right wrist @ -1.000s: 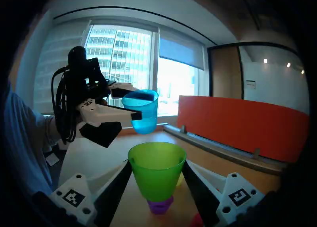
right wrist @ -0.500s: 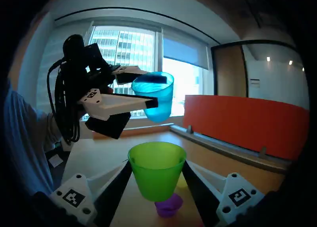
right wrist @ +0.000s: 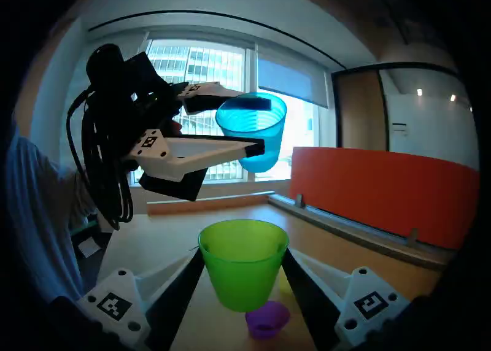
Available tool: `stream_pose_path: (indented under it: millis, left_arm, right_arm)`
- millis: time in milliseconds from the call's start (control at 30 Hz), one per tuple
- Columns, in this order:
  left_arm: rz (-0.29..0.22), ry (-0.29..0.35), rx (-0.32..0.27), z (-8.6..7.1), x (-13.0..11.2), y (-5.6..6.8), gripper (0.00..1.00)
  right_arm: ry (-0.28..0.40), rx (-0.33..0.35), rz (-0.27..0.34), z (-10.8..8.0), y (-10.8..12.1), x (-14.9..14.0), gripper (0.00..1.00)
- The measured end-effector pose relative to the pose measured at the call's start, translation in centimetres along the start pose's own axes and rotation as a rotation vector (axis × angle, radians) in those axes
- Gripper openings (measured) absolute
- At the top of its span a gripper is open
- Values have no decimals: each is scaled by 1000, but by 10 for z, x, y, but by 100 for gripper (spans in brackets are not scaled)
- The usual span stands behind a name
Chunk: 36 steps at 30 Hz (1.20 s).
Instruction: Pour water
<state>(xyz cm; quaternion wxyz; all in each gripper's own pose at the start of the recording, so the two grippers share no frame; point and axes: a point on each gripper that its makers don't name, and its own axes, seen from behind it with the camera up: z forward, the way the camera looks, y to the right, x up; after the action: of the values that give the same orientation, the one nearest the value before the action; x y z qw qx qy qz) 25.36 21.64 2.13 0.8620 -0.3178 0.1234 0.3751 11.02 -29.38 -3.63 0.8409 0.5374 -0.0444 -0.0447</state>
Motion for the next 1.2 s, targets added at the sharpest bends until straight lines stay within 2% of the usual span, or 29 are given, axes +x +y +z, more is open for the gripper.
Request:
stream_pose_path:
  millis: [433,1200]
  left_arm:
    - [109,-14,18,5,2,-4,87]
    - [219,-13,47,7,13,-11,88]
  right_arm:
    - [2,3,-8,2,-3,2,90]
    - [15,6,-10,2,-6,5,89]
